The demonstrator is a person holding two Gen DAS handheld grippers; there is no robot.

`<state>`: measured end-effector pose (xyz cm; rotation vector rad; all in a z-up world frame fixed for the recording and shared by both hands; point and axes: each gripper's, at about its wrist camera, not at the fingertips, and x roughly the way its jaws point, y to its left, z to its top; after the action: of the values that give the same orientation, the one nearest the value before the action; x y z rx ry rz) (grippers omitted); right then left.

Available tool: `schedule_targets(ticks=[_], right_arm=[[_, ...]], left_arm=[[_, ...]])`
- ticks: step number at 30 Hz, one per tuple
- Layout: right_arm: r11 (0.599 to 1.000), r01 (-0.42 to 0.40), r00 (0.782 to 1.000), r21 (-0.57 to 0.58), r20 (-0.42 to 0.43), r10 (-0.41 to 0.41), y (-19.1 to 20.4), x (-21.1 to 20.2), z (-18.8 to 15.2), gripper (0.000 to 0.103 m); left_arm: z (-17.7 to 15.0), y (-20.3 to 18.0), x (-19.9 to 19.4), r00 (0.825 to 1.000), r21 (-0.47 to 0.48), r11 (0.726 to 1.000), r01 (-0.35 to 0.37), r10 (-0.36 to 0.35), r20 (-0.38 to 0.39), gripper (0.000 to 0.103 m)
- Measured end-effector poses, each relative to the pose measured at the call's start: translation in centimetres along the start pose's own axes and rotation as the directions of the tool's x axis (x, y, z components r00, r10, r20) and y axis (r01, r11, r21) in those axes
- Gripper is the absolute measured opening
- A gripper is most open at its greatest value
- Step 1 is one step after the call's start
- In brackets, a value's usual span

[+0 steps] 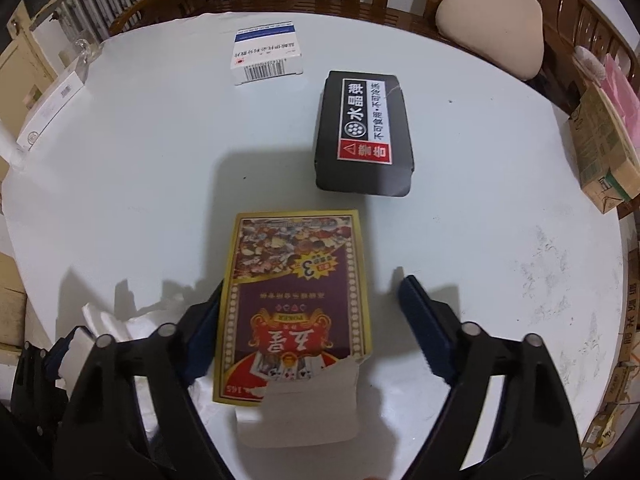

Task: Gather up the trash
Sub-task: 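Grasp the white tissue with the left tool while the right tool grasps the yellow card box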

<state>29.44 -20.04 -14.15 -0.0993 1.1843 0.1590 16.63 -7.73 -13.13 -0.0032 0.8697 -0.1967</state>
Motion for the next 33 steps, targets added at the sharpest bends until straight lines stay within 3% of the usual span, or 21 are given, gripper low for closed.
schedule_targets(ticks=[2, 6, 8, 10, 17, 33], right_arm=[[1.0, 0.011, 1.0, 0.003, 0.011, -0.011, -0.1, -0.2, 0.1, 0.059], [1.0, 0.006, 1.0, -0.003, 0.01, -0.006, -0.3, -0.3, 0.0, 0.059], [1.0, 0.006, 1.0, -0.001, 0.013, -0.006, -0.4, -0.4, -0.2, 0.059], [1.0, 0.009, 1.0, 0.011, 0.014, -0.009, -0.6, -0.4, -0.2, 0.059], [0.999, 0.006, 1.0, 0.041, 0.024, -0.007, -1.3, -0.8, -0.9, 0.059], [0.998, -0.004, 0.998, 0.063, 0.06, 0.0, -2.6, -2.3, -2.2, 0.058]], left_arm=[[0.1, 0.0, -0.2, 1.0, -0.006, 1.0, 0.006, -0.006, 0.005, 0.059], [0.1, 0.0, -0.3, 1.0, -0.021, 0.999, 0.027, -0.027, 0.007, 0.047], [0.1, 0.2, -0.4, 0.999, -0.032, 0.999, 0.042, -0.041, 0.011, 0.03], [0.1, 0.4, -0.4, 0.998, -0.044, 0.997, 0.067, -0.067, 0.007, 0.026], [0.1, 0.4, -0.7, 0.999, -0.044, 0.998, 0.05, -0.05, 0.007, 0.019], [0.3, -0.3, -1.8, 1.0, -0.026, 1.0, 0.017, -0.017, 0.004, 0.017]])
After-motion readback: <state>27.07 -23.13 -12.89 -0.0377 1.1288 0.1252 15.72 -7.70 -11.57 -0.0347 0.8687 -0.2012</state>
